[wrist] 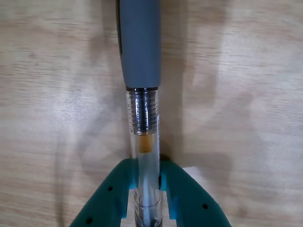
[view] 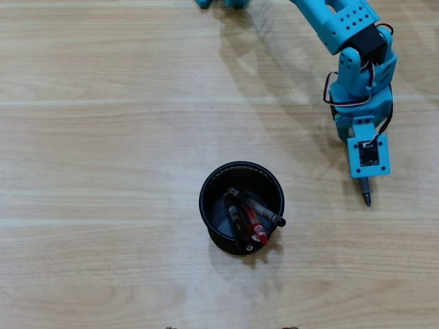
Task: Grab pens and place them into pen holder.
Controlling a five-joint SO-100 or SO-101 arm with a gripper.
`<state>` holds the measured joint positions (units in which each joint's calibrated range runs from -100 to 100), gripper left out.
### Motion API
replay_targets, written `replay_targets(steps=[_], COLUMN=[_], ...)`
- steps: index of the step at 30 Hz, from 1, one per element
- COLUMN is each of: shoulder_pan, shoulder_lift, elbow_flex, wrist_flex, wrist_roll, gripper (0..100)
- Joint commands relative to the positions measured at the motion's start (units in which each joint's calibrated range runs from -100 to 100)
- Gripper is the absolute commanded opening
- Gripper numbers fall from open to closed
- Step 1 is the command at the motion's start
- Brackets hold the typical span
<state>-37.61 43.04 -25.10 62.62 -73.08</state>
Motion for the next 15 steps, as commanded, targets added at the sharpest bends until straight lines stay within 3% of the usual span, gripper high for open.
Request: replay_targets(steps=[1,7,11,15], shoulder_pan=[0.92,3.34,8.18,14.71], shoulder_lift=[-2.63,-15.57,-25.46,-34.92], elbow_flex=[0.16,0.07,-0.30,1.06], wrist_flex=[-0.44,-0.26,-2.07,-12.81], wrist_roll=[0.68,6.38,14.75,23.89], gripper=[2,2,2,2])
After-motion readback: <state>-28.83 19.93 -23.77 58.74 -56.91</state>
